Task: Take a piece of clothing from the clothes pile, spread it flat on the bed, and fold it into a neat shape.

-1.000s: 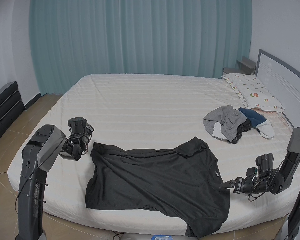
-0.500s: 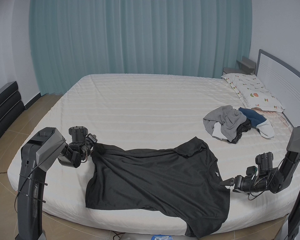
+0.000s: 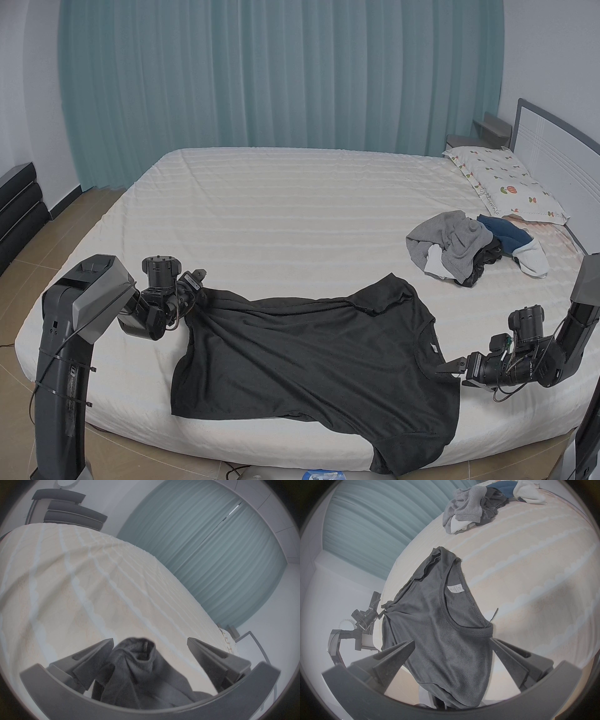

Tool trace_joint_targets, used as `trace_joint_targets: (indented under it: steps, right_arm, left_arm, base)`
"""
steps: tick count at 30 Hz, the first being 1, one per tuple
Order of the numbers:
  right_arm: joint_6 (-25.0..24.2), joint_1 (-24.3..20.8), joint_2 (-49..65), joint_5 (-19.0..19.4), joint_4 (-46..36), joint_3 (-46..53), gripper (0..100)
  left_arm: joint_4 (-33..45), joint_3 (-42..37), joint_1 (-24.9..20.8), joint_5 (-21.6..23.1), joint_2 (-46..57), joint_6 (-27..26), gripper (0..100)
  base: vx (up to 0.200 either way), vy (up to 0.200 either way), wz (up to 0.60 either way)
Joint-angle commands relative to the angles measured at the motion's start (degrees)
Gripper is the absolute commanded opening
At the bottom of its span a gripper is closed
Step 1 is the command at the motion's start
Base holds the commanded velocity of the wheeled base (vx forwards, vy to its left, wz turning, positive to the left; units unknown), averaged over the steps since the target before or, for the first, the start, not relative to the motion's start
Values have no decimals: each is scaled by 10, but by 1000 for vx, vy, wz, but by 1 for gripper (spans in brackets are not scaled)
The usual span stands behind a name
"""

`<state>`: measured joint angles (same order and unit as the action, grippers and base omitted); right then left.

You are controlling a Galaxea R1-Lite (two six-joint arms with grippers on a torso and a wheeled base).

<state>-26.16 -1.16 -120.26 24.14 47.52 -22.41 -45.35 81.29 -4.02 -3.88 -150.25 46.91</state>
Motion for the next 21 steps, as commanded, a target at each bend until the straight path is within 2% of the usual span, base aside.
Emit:
trace_joint_targets:
  steps: [1,7,13,21]
  right_arm:
    - [0,-7,-1,0,0,1,100]
    - [-6,-11,-1,0,0,0,100]
    - [-20,-15,1,-1,1,-9,100]
    - [-50,-15,0,-4,9,-23,100]
  left_arm:
    - [3,-13,-5,14,-2,-6,0]
    - [-7,3,1,7,-7,-3,0]
    - [-35,43,15,-48,-9,42,0]
    - [-81,51,25,-48,-17,63,0]
  base:
    - [0,0,0]
    - [0,0,0]
    - [0,0,0]
    - [0,0,0]
